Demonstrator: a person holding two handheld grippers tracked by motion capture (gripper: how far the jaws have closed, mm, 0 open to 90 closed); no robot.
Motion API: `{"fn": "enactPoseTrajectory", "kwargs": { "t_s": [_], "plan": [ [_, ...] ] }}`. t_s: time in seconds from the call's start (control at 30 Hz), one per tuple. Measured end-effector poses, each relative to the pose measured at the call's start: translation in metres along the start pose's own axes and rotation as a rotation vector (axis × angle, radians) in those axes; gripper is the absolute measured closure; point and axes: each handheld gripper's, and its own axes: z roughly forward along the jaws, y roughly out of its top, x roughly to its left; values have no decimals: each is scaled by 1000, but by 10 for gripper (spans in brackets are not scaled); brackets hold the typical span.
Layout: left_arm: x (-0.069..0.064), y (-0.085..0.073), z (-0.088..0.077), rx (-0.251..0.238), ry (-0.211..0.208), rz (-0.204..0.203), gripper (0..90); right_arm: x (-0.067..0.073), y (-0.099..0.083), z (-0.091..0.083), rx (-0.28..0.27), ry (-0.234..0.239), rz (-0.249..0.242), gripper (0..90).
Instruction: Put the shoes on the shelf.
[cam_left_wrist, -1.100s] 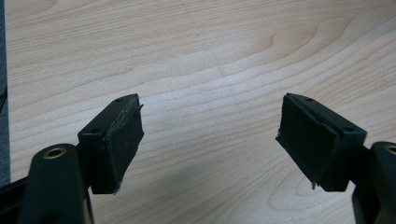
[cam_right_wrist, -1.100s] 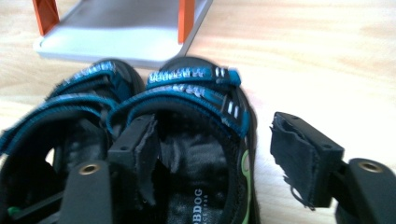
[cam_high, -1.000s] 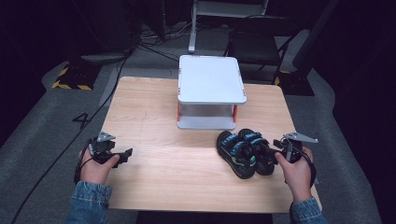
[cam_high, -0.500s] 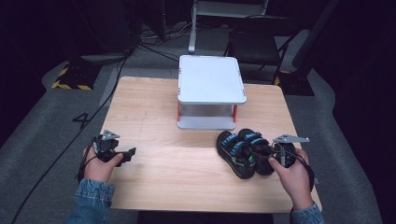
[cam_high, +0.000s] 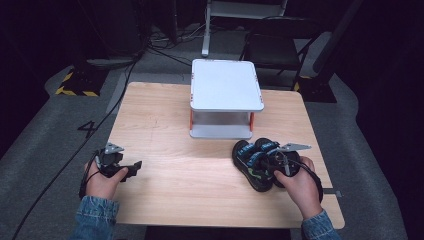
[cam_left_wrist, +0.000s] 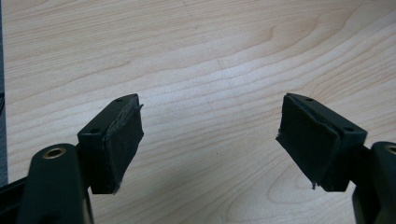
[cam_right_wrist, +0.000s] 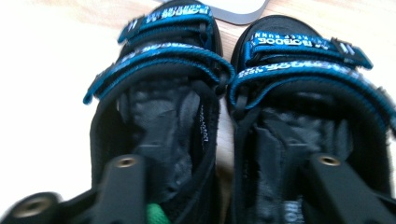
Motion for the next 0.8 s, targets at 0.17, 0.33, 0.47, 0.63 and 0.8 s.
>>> {"fn": "enactPoseTrajectory", "kwargs": {
  "t_s": [0.17,0.33,0.47,0.63,0.8],
  "plan": [
    [3,-5,-4,1,9,-11,220,1,3,3,44,-45,-57,681],
    [5,-8,-6,1,12,-16,220,4,5,5,61,-62,-63,741],
    [5,-9,-7,3,12,-22,220,2,5,5,57,-46,-24,788],
    [6,-8,-6,3,15,-16,220,4,5,4,54,-40,-17,799],
    [5,-6,-3,12,13,-7,221,9,8,0,53,25,5,800]
  ]
}}
